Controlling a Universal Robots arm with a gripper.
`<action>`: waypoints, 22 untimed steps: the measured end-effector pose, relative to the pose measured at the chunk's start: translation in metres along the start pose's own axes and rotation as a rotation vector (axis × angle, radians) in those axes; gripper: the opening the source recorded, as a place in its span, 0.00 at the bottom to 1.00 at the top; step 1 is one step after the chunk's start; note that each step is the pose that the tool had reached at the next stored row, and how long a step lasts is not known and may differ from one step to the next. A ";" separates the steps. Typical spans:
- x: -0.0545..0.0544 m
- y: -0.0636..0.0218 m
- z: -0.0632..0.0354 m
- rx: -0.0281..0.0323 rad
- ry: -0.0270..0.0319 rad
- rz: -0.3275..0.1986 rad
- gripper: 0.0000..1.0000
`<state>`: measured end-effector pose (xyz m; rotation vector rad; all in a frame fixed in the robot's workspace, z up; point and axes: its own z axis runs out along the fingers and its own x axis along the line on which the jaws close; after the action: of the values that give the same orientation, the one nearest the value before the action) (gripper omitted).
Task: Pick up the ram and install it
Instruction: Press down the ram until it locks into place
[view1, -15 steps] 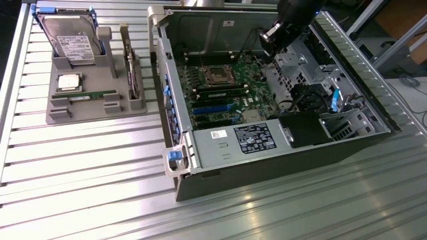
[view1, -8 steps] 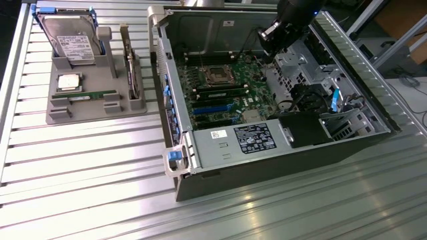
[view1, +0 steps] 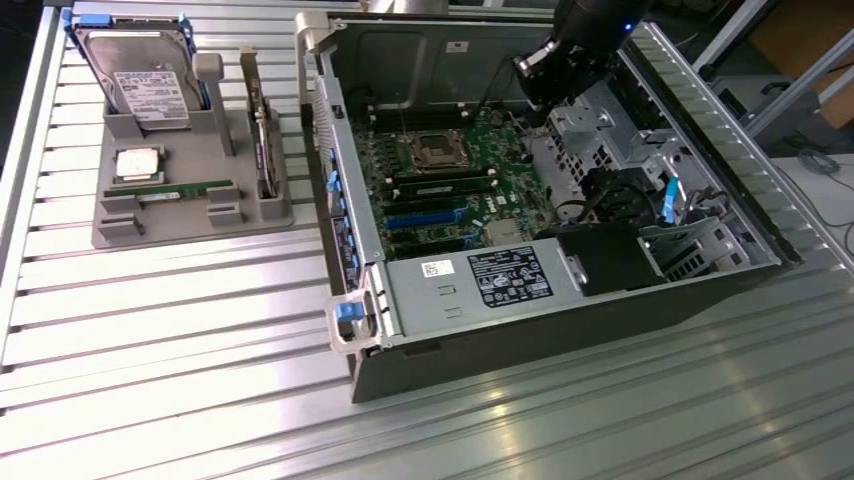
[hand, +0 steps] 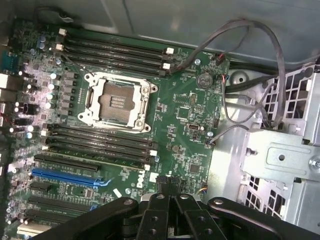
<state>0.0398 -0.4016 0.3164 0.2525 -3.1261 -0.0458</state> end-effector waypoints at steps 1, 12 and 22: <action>0.000 0.0000 0.0000 0.0000 -0.0004 0.013 0.11; 0.000 0.0000 0.0003 -0.0004 -0.0050 0.171 0.11; 0.000 0.0000 0.0005 -0.0006 -0.0067 0.228 0.11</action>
<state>0.0399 -0.4016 0.3159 -0.1050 -3.1379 -0.0465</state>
